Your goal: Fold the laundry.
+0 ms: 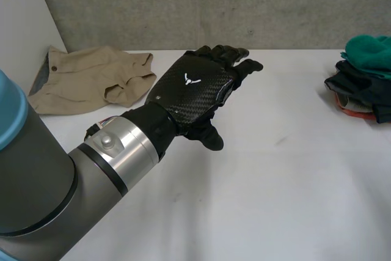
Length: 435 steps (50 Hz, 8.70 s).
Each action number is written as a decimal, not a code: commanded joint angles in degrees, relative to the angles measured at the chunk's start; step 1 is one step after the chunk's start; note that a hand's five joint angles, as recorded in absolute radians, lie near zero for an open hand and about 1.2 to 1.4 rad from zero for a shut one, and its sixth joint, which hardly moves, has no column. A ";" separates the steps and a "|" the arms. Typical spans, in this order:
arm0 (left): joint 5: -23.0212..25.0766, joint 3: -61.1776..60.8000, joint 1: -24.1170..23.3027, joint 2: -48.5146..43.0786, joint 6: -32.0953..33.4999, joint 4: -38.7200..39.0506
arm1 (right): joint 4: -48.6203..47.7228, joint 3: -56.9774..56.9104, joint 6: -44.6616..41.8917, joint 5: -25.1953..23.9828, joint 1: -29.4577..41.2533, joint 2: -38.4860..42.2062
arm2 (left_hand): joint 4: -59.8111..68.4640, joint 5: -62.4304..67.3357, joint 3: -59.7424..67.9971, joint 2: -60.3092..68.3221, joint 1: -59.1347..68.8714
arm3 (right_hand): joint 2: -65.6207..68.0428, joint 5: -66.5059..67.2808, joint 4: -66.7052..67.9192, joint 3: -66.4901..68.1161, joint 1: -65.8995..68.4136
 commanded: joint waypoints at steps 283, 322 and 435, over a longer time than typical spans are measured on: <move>-20.02 6.55 10.71 12.43 1.54 -3.57 | 21.67 -2.28 -9.84 -5.98 39.58 -23.43 | 67.22 67.18 69.87 70.14 68.28 | 67.29 67.42 67.46 67.52 66.31; -17.47 60.09 12.56 -46.18 18.50 15.67 | -2.04 -26.56 -17.92 21.09 50.04 18.57 | 1.65 1.61 4.30 4.57 2.71 | -2.71 -2.58 -2.54 -2.48 -3.69; -20.11 11.13 3.86 -24.29 18.94 -9.04 | 32.33 20.74 -36.29 6.68 38.87 -9.03 | 67.22 67.18 69.87 70.14 68.28 | 67.29 67.42 67.46 67.52 66.31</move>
